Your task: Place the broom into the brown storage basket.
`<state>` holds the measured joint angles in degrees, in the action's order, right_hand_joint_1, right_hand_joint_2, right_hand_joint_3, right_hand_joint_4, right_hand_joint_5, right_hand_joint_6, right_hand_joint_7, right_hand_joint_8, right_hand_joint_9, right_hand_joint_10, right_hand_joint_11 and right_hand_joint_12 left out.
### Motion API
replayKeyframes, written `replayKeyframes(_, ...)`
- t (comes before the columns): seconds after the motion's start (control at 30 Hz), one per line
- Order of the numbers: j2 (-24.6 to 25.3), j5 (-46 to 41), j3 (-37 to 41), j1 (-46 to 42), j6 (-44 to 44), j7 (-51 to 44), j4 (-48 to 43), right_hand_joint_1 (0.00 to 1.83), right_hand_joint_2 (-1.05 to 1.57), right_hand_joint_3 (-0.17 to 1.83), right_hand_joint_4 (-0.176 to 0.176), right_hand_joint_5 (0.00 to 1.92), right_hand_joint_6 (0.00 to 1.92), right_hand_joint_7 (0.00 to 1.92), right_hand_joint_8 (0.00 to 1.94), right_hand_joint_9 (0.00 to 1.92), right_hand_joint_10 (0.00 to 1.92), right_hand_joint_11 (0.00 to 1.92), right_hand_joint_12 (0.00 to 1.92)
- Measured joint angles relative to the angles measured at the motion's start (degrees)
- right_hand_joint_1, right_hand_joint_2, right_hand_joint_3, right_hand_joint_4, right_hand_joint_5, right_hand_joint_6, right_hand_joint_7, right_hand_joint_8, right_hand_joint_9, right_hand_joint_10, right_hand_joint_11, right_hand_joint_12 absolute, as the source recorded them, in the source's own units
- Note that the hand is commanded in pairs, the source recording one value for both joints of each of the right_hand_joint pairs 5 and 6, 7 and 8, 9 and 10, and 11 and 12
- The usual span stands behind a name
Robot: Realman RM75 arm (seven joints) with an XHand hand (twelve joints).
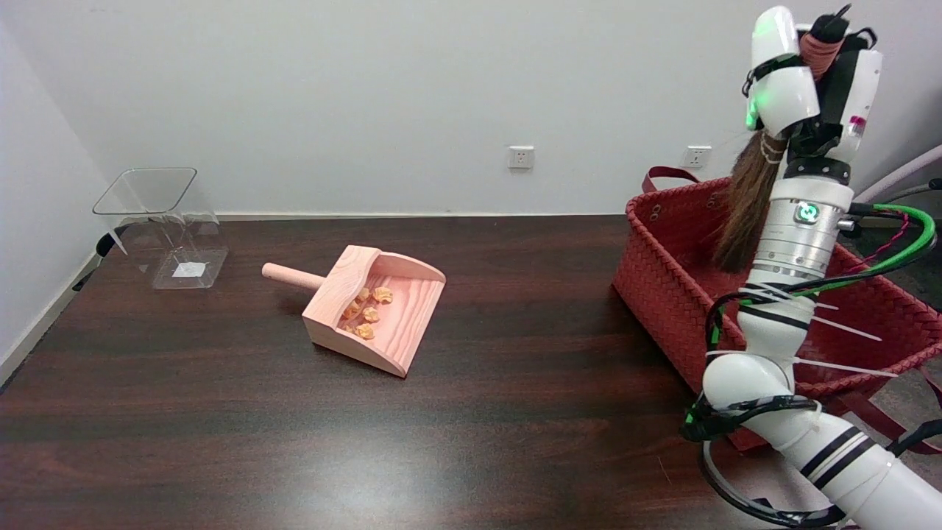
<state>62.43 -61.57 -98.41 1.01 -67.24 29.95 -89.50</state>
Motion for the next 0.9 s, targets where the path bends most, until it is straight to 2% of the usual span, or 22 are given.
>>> replayKeyframes(0.3, -0.52, -0.86, 0.66, -0.63, 3.05, 0.08, 6.25, 0.76, 1.57, 0.17, 0.000, 1.92, 1.92, 1.79, 1.79, 1.92, 1.92, 1.92, 1.92)
replayKeyframes(0.9, -1.05, -3.34, -3.69, -0.05, 6.14, 1.54, 16.91, 0.76, 1.57, 0.16, 0.000, 1.92, 1.92, 1.82, 1.82, 1.92, 1.92, 1.92, 1.92)
